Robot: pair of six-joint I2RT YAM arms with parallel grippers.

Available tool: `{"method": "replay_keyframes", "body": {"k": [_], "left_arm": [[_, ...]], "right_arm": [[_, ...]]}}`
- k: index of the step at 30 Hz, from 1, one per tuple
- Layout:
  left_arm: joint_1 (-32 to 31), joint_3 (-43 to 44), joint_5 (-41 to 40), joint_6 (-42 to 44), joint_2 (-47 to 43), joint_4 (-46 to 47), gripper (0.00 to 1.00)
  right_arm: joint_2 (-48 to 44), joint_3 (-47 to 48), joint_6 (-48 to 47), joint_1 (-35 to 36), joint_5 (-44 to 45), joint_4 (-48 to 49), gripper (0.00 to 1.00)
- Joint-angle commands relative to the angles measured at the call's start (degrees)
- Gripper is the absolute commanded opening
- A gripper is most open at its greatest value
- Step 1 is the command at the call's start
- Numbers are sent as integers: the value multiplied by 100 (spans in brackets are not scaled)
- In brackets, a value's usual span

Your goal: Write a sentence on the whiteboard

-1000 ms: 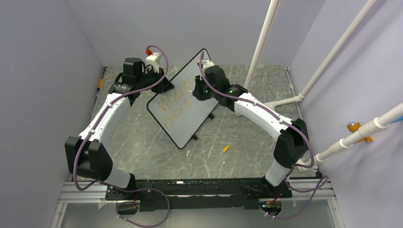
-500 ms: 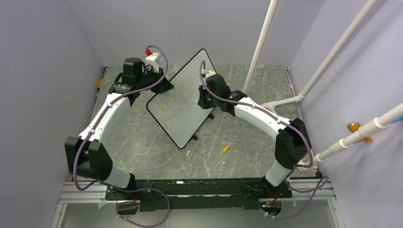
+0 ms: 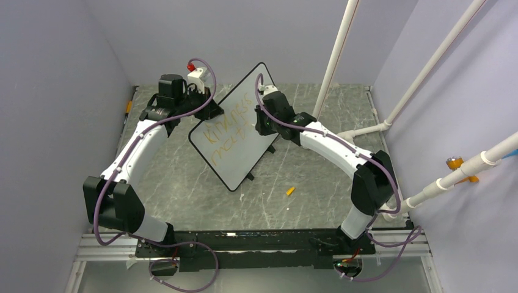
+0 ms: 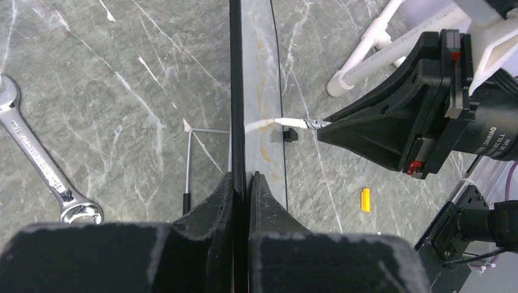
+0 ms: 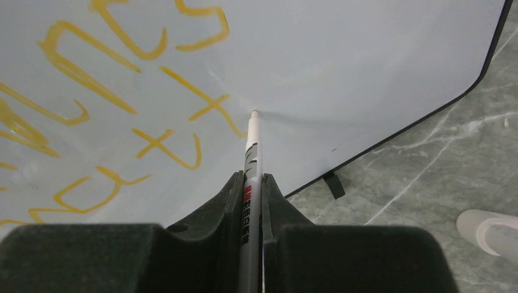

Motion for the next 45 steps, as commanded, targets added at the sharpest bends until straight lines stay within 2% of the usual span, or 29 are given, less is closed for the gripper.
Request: {"method": "replay_keyframes", "body": {"k": [1,7,12,16,23,32,39,45], "left_arm": [[-168,-53,11,648,-84,-239,0],[-172,-76,-65,680,-146,-248,0],[-168,-67,-111,685,-192,-250,0],[-172,-125,190,502,-219,-82,0],[-173,82,5,458,-64,-267,0],[-224,607,-261,611,253,-712,0],[-234,167,-279,739,148,-449,0],[-242,256,-175,746,182,-561,0]], "right_arm": [[56,444,-84,16,82,180,0],[-358,252,-8,26,111,106,0],[-973,-204,178,28,56,132,0],[-1438,-610,229,24,16,153,0],[-1953,-1123,177,28,-3,304,0],[-2137,-1187,131,29,-62,354,0],[-2116,-1165,-16,24,-123,453,0],[-2034,-1080,-190,28,-90,603,0]]}}
